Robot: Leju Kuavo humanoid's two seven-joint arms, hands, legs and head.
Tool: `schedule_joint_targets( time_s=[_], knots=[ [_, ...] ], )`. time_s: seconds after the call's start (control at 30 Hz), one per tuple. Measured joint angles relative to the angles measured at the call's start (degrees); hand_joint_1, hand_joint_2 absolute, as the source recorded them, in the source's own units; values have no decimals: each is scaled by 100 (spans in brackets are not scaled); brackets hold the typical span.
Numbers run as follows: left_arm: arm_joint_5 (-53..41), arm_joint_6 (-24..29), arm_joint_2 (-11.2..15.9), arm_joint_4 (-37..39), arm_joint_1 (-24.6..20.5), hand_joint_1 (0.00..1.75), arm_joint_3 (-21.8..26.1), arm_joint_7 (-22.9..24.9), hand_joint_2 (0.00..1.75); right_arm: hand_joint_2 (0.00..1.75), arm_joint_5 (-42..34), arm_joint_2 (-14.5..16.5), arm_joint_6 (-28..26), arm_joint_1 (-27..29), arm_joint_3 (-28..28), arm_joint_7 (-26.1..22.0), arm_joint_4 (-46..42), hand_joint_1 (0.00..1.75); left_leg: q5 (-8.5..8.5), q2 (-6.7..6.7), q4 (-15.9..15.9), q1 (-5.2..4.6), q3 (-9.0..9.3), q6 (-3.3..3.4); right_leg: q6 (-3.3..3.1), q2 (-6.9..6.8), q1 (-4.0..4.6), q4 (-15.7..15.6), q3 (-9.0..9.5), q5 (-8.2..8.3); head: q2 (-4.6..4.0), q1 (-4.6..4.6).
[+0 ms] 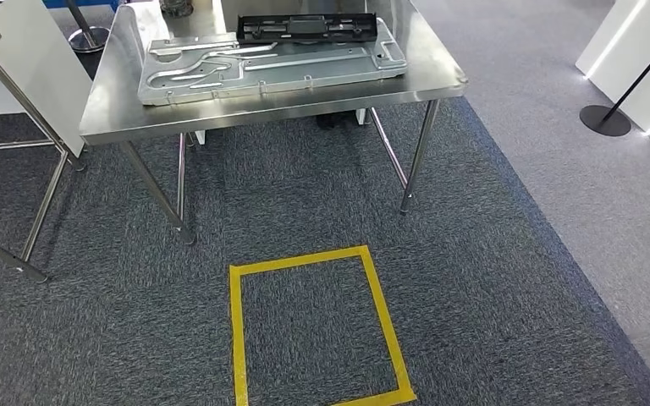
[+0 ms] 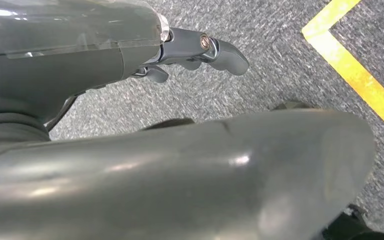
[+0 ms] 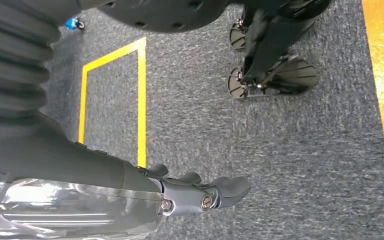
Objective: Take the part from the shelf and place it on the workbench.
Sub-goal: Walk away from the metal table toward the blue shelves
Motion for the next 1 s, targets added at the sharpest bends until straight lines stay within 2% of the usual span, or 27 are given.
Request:
schedule_joint_targets(
  time_s=[0.1, 0.17, 0.2, 0.27, 0.3, 0.33, 0.37, 0.43, 0.5, 0.53, 0.63, 0.67, 0.7, 0.77, 0.8, 0.83, 0.87, 0.9, 0.93, 1.0],
  knots=[
    [12, 25, 2, 0, -7, 0, -5, 27, 0, 175, 82, 7, -15, 13, 50, -12, 3, 0, -2, -3, 37, -7, -40, -79, -107, 3, 20, -74, -3, 21, 0, -1],
    [35, 49, 7, 0, -6, 0, -7, 38, 0, 175, 150, 13, -13, 11, 87, -13, 6, 0, -133, -26, 191, 11, -107, -150, -176, -3, -3, -111, -12, 61, 0, -1],
    [51, 60, 10, 0, -6, 0, -7, 40, 0, 175, 183, 15, -11, 4, 107, -11, 7, 0, -290, -37, 422, 27, -206, -189, -204, -5, -17, -127, -22, 80, 0, -1],
    [78, 90, 19, 0, -2, 0, -6, 41, 0, 175, 242, 16, -10, -4, 153, 1, 7, 0, -678, -46, 1166, 67, -529, -255, -222, -5, -17, -127, -55, 99, 0, -1],
    [87, 106, 24, 0, 4, 0, -5, 42, 0, 175, 265, 19, -10, -3, 178, 13, 8, 0, -794, -46, 1491, 85, -671, -278, -220, -5, -16, -124, -69, 106, 0, -1],
    [92, 122, 30, 0, 12, 0, -5, 44, 0, 175, 286, 23, -9, -2, 202, 25, 10, 0, -805, -46, 1644, 99, -734, -292, -214, -5, -18, -121, -77, 113, 0, -1],
    [94, 134, 34, 0, 17, 0, -4, 45, 0, 175, 302, 31, -10, -2, 222, 34, 11, 0, -698, -46, 1563, 109, -685, -296, -205, -3, -21, -118, -80, 119, 0, -1],
    [101, 150, 42, 0, 17, 0, -4, 47, 0, 175, 332, 50, -16, -7, 252, 41, 13, 0, -292, -49, 808, 123, -307, -274, -184, 5, -28, -119, -71, 130, 0, -1],
    [137, 170, 45, 0, 10, 0, -2, 45, 0, 175, 358, 76, -40, -15, 283, 41, 13, 0, -61, -55, 117, 103, 14, -224, -132, 13, -19, -121, -77, 151, 0, -1],
    [168, 181, 48, 0, 13, 0, 3, 44, 0, 175, 371, 92, -60, -17, 301, 46, 13, 0, -45, -59, -22, 88, 62, -195, -96, 15, -17, -128, -87, 167, 0, -1],
    [274, 210, 64, 0, 57, 0, 44, 37, 0, 175, 412, 133, -105, -11, 343, 112, 15, 0, 2, -56, -90, 78, 49, -85, 16, 17, -18, -152, -99, 196, 0, -1],
    [303, 216, 68, 0, 71, 0, 60, 33, 0, 175, 424, 141, -112, -8, 349, 144, 16, 0, 37, -49, -128, 87, 58, -41, 35, 16, -15, -81, -131, 130, 0, -1],
    [326, 222, 70, 0, 82, 0, 75, 31, 0, 175, 431, 145, -117, -6, 352, 173, 17, 0, 72, -41, -165, 95, 61, -2, 45, 17, -10, 107, -213, -7, 0, 0],
    [366, 236, 73, 0, 112, 0, 99, 27, 0, 175, 436, 149, -124, 4, 353, 221, 20, 0, 107, -30, -181, 77, 40, 46, 37, 17, -6, 803, -519, -410, 0, 0],
    [381, 248, 75, 0, 134, 0, 115, 28, 0, 175, 436, 152, -125, 16, 353, 239, 24, 0, 112, -27, -172, 61, 22, 56, 37, 17, -5, 1161, -671, -559, 0, -1],
    [396, 264, 78, 0, 160, 0, 132, 29, 0, 175, 436, 156, -125, 31, 353, 252, 28, 0, 113, -26, -158, 47, 10, 61, 37, 16, -5, 1373, -754, -606, 0, -1],
    [408, 283, 82, 0, 184, 0, 151, 30, 0, 175, 435, 161, -126, 48, 353, 263, 33, 0, 108, -28, -138, 38, -1, 63, 33, 16, -5, 1371, -734, -540, 0, -1],
    [414, 302, 86, 0, 202, 0, 169, 30, 0, 175, 430, 165, -128, 63, 353, 272, 37, 0, 98, -31, -111, 34, -8, 61, 24, 15, -5, 1155, -613, -385, 0, -1],
    [421, 316, 89, 0, 214, 0, 185, 28, 0, 175, 425, 170, -131, 72, 353, 279, 40, 0, 83, -35, -79, 32, -14, 52, 7, 13, -5, 790, -420, -192, 0, -1],
    [439, 329, 90, 0, 227, 0, 207, 24, 0, 175, 411, 186, -148, 78, 353, 279, 45, 0, 37, -38, 1, 11, -45, 3, -36, 11, 11, 143, -102, 15, 0, -1]
  ],
)
